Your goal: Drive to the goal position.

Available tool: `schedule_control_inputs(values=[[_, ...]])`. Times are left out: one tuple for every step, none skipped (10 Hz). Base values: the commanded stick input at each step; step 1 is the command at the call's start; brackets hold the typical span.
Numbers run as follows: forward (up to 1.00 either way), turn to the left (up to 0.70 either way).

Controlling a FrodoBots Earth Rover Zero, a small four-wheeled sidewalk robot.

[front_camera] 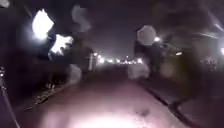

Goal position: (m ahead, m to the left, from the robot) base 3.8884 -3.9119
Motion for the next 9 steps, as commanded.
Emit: schedule_control_inputs(values=[[0.50,0.00],[0.50,-0.18],[0.50,-0.47],[0.50,-0.43],[0.50,-0.11],[0.50,0.00],[0.50,0.00],[0.50,0.00],[0.50,0.00]])
